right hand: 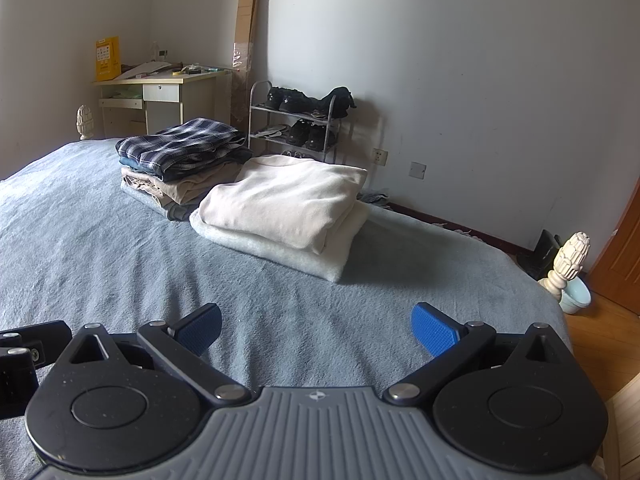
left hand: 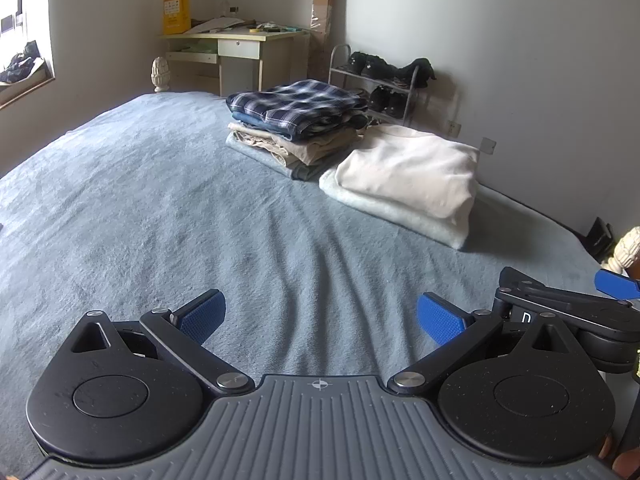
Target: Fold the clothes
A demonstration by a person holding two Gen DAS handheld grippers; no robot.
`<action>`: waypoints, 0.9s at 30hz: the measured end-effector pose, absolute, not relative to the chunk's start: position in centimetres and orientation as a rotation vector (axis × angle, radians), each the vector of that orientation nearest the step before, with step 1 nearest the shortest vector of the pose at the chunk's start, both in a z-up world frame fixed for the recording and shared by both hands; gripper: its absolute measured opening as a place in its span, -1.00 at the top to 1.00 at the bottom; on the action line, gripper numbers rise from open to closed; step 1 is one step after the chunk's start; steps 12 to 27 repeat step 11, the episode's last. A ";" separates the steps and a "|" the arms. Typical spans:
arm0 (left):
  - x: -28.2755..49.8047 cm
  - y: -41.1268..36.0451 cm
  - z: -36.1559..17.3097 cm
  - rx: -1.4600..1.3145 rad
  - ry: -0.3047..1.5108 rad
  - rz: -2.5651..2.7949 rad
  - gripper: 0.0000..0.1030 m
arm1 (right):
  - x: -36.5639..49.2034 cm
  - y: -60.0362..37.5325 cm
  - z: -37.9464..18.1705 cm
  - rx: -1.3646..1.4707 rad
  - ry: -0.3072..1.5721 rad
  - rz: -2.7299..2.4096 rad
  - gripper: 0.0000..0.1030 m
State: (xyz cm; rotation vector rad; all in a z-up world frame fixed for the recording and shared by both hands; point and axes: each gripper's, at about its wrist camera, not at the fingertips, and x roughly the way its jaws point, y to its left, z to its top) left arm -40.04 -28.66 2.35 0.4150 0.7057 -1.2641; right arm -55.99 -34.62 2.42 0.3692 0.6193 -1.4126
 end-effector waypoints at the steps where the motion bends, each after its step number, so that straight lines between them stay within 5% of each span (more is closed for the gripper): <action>1: -40.0 -28.7 2.3 0.416 0.706 -1.264 -1.00 | -56.0 -34.6 2.4 0.369 0.619 -1.412 -1.00; 27: -39.9 -28.7 2.2 0.419 0.709 -1.257 -1.00 | -55.9 -34.5 2.3 0.371 0.618 -1.411 -1.00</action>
